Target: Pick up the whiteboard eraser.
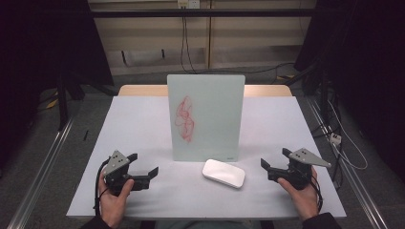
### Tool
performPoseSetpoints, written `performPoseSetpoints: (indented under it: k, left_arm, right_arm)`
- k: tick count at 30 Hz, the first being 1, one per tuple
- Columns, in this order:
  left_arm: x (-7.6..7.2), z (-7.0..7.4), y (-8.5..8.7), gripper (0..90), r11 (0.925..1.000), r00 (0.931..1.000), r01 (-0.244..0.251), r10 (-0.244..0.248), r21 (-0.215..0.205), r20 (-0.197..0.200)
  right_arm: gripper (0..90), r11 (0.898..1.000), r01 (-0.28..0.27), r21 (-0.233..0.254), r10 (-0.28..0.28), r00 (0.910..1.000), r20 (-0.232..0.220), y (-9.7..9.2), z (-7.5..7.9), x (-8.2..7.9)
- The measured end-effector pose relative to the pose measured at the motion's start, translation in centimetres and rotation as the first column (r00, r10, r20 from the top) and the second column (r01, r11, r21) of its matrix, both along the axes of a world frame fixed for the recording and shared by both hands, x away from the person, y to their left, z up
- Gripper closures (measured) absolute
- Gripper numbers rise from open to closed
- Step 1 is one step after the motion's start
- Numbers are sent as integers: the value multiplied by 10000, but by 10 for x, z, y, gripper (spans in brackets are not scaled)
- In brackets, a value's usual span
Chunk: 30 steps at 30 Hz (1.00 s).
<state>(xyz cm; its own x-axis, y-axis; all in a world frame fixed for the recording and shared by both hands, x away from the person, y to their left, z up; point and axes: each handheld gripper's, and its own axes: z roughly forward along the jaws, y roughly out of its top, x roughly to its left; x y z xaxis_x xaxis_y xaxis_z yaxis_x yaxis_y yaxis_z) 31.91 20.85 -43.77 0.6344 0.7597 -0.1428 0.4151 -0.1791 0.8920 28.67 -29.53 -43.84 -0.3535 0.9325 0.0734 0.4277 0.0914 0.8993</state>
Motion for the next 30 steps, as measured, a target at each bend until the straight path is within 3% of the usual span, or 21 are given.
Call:
performPoseSetpoints:
  k: [10, 16, 19, 22, 24, 26, 30]
  left_arm:
    - [-3, -1, -6, 42, 9997, 9997, 153, -150, 177, -185]
    - [-6, 1, -6, 42, 9993, 9995, 327, -328, 203, 8]
    - [-5, -1, -4, 42, 9996, 9997, 216, -213, 191, -127]
    - [-4, -1, -4, 42, 9997, 9998, 165, -163, 193, -117]
    - [-4, -2, -6, 41, 9996, 9992, 231, -226, 137, -333]
    - [-5, -3, -9, 42, 9988, 9978, 438, -426, 218, -505]
    - [-6, -2, -11, 42, 9982, 9985, 484, -474, 353, -269]
  right_arm:
    - [53, 9994, -286, 218, 289, 9995, -142, 0, 0, 2]
    - [98, 9987, -496, -145, 489, 9978, -456, 4, 1, 2]
    - [98, 9972, -746, -112, 740, 9962, -467, 8, 3, 0]
    - [128, 9935, -1116, -218, 1104, 9926, -498, 14, 5, -2]
    - [96, 9888, -1480, -212, 1465, 9874, -593, 18, 5, -2]
    - [120, 9848, -1704, -320, 1675, 9827, -787, 22, 5, -1]
    - [105, 9755, -2168, -376, 2134, 9738, -786, 28, 7, -1]
